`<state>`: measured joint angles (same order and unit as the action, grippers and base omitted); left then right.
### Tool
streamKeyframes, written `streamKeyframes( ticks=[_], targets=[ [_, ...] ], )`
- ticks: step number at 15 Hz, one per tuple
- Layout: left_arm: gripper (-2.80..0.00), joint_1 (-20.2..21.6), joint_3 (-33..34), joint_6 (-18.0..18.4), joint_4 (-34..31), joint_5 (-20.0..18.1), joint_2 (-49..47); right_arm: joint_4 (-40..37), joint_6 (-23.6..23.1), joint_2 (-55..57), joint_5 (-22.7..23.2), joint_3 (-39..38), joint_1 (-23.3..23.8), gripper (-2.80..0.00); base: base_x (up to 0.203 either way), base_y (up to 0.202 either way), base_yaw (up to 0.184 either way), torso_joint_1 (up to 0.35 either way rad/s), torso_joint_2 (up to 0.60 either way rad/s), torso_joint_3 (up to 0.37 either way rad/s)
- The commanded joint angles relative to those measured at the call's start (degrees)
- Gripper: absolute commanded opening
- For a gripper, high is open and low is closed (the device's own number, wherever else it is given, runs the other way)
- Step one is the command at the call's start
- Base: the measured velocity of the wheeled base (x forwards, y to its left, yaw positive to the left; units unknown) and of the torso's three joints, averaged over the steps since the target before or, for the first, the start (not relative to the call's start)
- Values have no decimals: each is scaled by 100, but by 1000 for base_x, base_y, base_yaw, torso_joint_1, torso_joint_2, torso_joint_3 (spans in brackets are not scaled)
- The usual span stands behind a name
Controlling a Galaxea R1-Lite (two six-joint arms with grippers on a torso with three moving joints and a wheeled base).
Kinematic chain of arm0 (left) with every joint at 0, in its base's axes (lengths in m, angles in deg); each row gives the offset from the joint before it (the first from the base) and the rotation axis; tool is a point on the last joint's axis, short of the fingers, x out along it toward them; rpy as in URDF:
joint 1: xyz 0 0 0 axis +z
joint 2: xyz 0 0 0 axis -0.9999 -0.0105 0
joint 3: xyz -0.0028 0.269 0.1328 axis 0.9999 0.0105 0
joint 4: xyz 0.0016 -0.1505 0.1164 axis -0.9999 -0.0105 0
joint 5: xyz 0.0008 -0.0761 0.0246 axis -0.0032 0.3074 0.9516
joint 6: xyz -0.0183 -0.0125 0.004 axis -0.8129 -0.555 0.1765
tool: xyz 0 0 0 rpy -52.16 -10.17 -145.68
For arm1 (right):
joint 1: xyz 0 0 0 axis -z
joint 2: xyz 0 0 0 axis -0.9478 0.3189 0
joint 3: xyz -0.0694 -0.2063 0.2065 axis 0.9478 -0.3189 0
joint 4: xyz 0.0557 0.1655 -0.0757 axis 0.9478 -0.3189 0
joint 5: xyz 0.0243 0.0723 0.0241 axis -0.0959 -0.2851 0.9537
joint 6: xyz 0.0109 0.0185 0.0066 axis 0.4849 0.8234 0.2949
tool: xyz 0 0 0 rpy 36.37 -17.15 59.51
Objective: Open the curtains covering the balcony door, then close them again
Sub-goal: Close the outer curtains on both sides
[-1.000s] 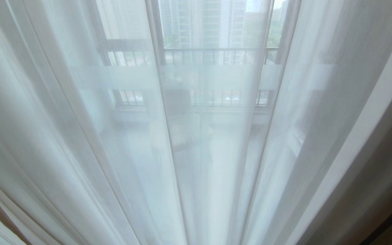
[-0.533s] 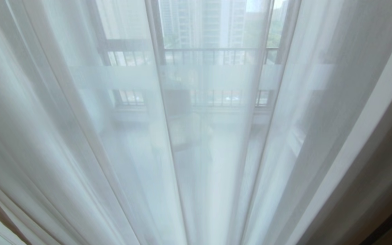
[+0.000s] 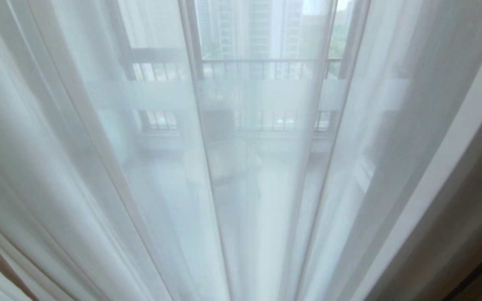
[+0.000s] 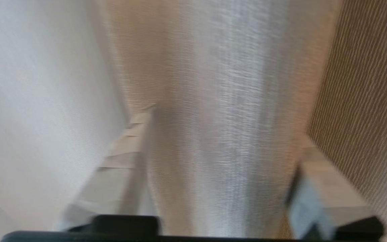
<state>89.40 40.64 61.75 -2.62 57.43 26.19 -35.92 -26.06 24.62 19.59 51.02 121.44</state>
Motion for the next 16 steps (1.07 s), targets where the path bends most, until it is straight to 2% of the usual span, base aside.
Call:
streamKeyframes(
  ticks=[1,8,11,13,16],
  targets=[
    [-280,0,0,-4,4,7,1,17,1,17,3,-8,-11,-280,0,0,0,0,0,0],
    [-280,0,0,-4,4,7,1,17,10,9,4,-88,-136,-280,0,0,0,0,0,0],
    [-280,0,0,-4,4,-1,9,120,1,-65,3,-30,-466,-280,0,0,0,0,0,0],
    [-280,0,0,-4,4,0,1,497,7,-137,3,-72,-688,-280,0,0,0,0,0,0],
    [-280,0,0,-4,4,5,1,658,5,-556,-3,-107,-1496,-280,0,0,0,0,0,0]
  ],
)
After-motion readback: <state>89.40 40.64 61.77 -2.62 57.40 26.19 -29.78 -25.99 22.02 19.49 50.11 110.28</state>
